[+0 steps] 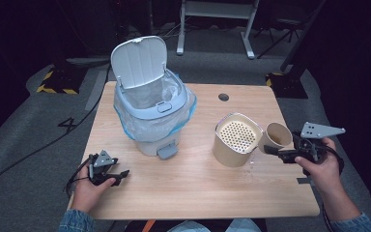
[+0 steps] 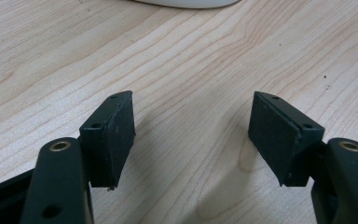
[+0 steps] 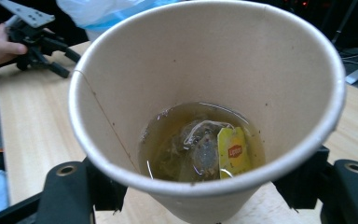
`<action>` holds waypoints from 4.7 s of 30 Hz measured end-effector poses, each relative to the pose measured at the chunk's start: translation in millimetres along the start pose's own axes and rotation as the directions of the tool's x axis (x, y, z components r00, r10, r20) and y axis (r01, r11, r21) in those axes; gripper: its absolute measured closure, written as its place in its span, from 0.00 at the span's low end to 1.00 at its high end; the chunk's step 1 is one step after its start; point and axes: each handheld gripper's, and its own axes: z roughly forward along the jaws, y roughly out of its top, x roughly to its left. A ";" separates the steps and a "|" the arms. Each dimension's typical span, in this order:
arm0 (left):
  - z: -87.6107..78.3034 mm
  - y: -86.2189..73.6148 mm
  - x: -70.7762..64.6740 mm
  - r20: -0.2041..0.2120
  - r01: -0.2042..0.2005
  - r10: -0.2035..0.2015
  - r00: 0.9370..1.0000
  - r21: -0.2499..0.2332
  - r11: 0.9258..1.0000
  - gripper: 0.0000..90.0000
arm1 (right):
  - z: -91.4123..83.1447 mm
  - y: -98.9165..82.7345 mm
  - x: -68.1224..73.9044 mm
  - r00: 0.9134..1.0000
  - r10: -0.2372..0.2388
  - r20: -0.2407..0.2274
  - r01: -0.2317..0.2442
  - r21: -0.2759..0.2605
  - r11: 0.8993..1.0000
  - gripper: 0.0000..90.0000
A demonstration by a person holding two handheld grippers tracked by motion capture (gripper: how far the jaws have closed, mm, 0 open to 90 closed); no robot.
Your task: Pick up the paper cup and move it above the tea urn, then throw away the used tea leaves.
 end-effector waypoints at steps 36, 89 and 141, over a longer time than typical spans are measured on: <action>0.7 0.5 -0.1 0.002 0.011 -0.011 1.000 0.002 1.000 0.35 | 58.5 33.0 -54.7 0.996 -0.085 0.030 0.084 0.053 0.995 0.35; 0.9 0.5 -0.2 -0.002 0.013 -0.013 1.000 0.001 1.000 0.35 | 89.0 32.2 -1.6 0.021 -0.992 0.124 0.836 0.541 0.086 0.37; 0.9 0.5 -0.2 -0.001 0.014 -0.014 1.000 0.001 1.000 0.35 | 74.6 47.3 5.6 0.183 -0.957 0.225 0.851 0.451 0.269 0.36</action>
